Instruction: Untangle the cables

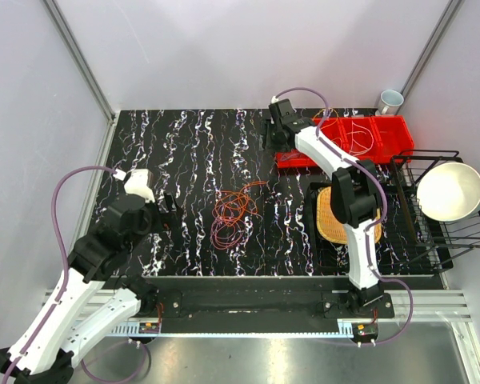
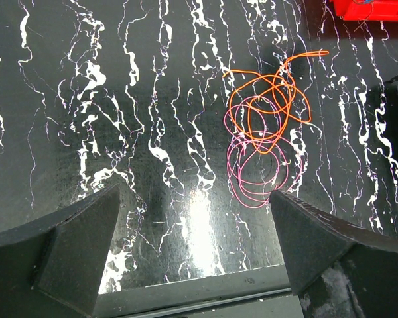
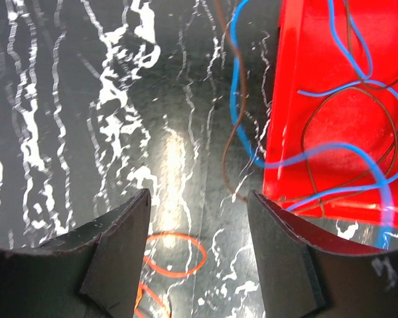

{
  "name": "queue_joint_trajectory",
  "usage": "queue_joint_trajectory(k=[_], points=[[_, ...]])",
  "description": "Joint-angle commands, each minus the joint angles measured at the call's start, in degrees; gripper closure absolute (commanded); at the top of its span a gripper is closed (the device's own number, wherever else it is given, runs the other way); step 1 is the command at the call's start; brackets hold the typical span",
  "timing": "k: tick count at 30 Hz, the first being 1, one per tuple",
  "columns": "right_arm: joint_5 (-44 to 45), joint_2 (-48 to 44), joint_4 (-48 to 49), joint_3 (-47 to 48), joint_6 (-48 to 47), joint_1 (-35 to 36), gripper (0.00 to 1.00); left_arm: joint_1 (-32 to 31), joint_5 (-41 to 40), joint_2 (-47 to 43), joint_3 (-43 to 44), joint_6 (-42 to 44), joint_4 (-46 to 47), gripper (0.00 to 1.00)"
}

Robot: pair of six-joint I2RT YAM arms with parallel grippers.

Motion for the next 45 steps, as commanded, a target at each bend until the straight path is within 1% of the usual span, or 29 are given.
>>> queue_joint_trajectory(k=[1,9,14,18,19,21,22,24,25,26,32,37,41,45], points=[[3.2,2.3,-0.9,5.7,0.1,0.1,0.34,0.8,1.2,-1.0,-0.6,0.8,3.3,0.01],[3.3,7.0,-1.8,9.9,0.1,0.1,0.34,1.1,1.8,-1.4,-0.6,1.0,3.4,0.01],[3.9,8.6,-2.4,11.0,0.1,0.1,0.39,1.4,1.8,-1.5,-0.6,1.1,3.6,0.01],[3.7,9.3,-2.7,11.6,0.0,0.1,0.5,1.7,2.0,-1.6,-0.7,1.1,3.5,0.01],[3.3,9.5,-2.8,11.6,0.1,0.1,0.56,1.7,2.0,-1.7,-0.7,1.2,3.5,0.01],[3.1,9.7,-2.7,11.5,0.2,0.1,0.65,1.8,2.2,-1.6,-0.6,1.2,3.6,0.01],[3.1,9.7,-2.7,11.5,0.2,0.0,0.76,1.8,2.2,-1.6,-0.6,1.2,3.6,0.01],[3.4,9.5,-2.7,11.6,0.2,0.1,0.85,1.8,2.2,-1.7,-0.6,1.1,3.6,0.01],[3.6,9.2,-2.8,11.8,0.2,0.1,0.96,1.8,2.2,-1.6,-0.7,1.2,3.6,0.01],[3.8,9.0,-2.8,12.3,-0.2,0.1,1.0,1.8,2.2,-1.6,-0.8,1.1,3.6,0.01],[9.2,6.3,-3.4,16.5,-4.7,-0.3,1.0,1.9,2.1,-1.5,-0.7,1.1,3.6,0.01],[11.6,4.9,-5.5,19.3,-7.4,-4.0,1.0,2.0,1.9,-1.5,-0.7,1.1,3.6,0.01],[9.7,4.7,-5.3,19.5,-7.1,-8.1,1.0,1.9,2.0,-1.2,-0.8,1.1,3.6,0.01],[6.6,7.3,-5.3,21.6,-6.9,-10.9,1.0,2.0,2.0,-0.7,-0.8,1.2,3.5,0.01]])
